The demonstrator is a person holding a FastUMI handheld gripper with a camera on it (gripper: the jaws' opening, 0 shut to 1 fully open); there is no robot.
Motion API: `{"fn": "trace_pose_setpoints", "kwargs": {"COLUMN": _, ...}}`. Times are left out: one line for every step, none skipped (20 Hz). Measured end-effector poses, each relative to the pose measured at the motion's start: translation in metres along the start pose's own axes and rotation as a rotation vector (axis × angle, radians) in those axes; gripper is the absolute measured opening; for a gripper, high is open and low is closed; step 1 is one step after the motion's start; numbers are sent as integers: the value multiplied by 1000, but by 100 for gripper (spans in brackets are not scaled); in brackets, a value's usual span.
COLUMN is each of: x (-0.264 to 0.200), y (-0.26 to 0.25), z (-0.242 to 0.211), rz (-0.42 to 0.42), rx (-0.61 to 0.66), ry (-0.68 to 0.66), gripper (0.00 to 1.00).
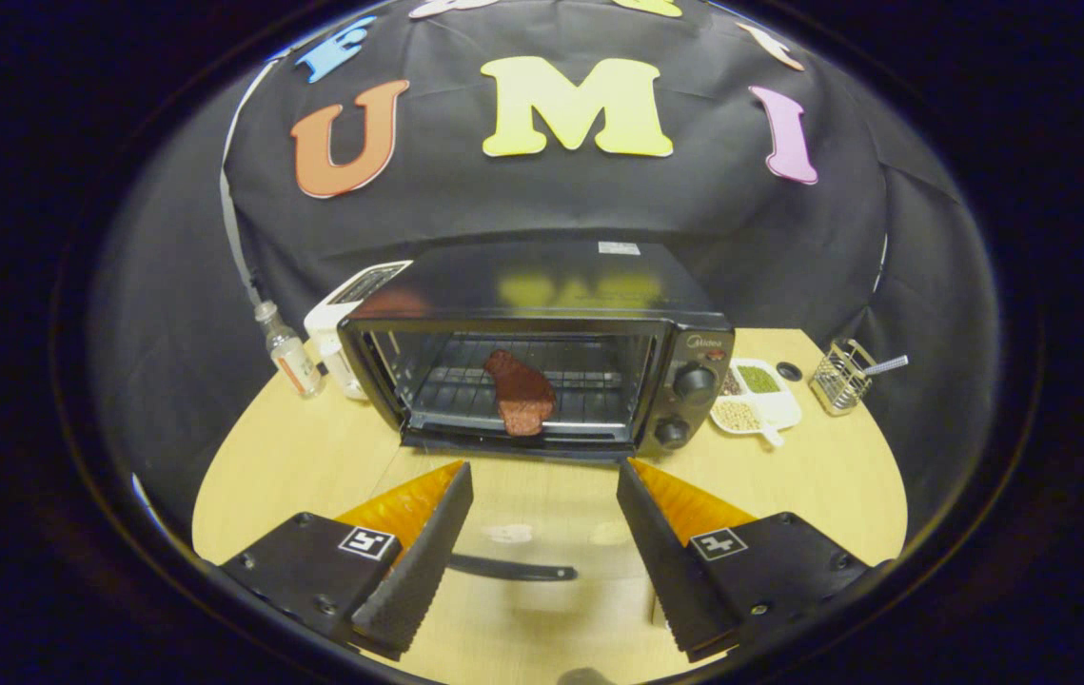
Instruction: Open the toaster oven, put the food inside, and close the toaster oven door.
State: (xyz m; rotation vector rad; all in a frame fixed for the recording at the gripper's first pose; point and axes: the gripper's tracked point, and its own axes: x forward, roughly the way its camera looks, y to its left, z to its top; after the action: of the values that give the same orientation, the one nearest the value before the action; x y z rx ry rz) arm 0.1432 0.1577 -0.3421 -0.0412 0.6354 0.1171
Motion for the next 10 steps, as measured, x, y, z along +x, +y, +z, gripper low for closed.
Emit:
{"fn": "trace_pose_setpoints", "kwargs": {"x": -5, "y": 2, "z": -13, "rz": 7, "rx": -3, "ry": 16, "gripper": 97}}
{"fn": "trace_pose_setpoints", "kwargs": {"x": -7, "y": 1, "z": -24, "rz": 8, "rx": -8, "ry": 34, "gripper": 97}}
{"fn": "trace_pose_setpoints", "kwargs": {"x": -10, "y": 0, "z": -35, "rz": 9, "rx": -15, "ry": 50, "gripper": 98}}
{"fn": "trace_pose_setpoints", "kwargs": {"x": -12, "y": -1, "z": -45, "rz": 11, "rx": -24, "ry": 64, "gripper": 98}}
{"fn": "trace_pose_setpoints", "kwargs": {"x": -14, "y": -1, "z": -57, "rz": 15, "rx": -29, "ry": 79, "gripper": 97}}
{"fn": "trace_pose_setpoints", "kwargs": {"x": -15, "y": 0, "z": -69, "rz": 21, "rx": -28, "ry": 97, "gripper": 98}}
{"fn": "trace_pose_setpoints", "kwargs": {"x": -15, "y": 1, "z": -82, "rz": 27, "rx": -23, "ry": 118, "gripper": 98}}
{"fn": "trace_pose_setpoints", "kwargs": {"x": -15, "y": 2, "z": -93, "rz": 33, "rx": -18, "ry": 139, "gripper": 98}}
{"fn": "trace_pose_setpoints", "kwargs": {"x": -13, "y": 3, "z": -105, "rz": 35, "rx": -14, "ry": 157, "gripper": 97}}
{"fn": "trace_pose_setpoints", "kwargs": {"x": -12, "y": 4, "z": -114, "rz": 39, "rx": -10, "ry": 173, "gripper": 98}}
